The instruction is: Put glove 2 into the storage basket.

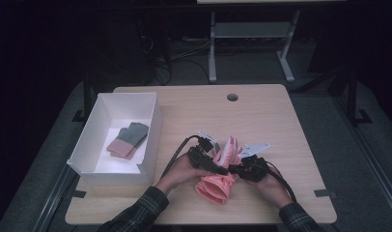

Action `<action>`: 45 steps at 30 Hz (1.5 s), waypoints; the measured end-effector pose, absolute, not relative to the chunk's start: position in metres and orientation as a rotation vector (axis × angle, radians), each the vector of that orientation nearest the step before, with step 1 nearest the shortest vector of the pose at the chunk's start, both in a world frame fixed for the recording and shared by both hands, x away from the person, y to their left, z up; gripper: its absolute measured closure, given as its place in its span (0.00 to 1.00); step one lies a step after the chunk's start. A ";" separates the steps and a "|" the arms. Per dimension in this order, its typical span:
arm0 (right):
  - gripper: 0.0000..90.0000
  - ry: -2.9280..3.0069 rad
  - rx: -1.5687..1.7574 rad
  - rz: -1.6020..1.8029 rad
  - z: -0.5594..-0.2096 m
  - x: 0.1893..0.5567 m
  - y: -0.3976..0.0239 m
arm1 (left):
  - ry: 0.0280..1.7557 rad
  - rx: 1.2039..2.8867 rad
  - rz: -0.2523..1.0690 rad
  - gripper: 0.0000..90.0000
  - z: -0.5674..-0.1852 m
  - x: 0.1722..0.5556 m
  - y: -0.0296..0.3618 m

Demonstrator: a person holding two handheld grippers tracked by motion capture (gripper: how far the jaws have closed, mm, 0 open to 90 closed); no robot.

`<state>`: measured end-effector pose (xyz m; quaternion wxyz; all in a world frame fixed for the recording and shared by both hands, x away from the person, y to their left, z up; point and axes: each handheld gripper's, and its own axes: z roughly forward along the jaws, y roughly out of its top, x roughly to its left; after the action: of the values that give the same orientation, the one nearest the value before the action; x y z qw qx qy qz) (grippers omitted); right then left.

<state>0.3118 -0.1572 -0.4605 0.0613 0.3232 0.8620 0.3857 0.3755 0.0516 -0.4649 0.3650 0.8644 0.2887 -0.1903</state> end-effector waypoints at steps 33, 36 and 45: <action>0.23 2.419 1.185 1.217 -0.463 0.320 -0.227 | 0.721 2.137 -0.403 0.69 -0.432 0.371 0.073; 0.20 2.419 1.209 1.176 -0.470 0.324 -0.227 | 0.718 2.134 -0.366 0.68 -0.422 0.370 0.076; 0.16 2.370 1.158 1.058 -0.482 0.326 -0.221 | 0.720 2.113 -0.325 0.68 -0.398 0.369 0.080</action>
<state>0.3259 -0.2214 -0.4818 0.1492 0.4030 0.8245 0.3682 0.3689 0.0798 -0.3975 0.4284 0.8464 0.2884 -0.1301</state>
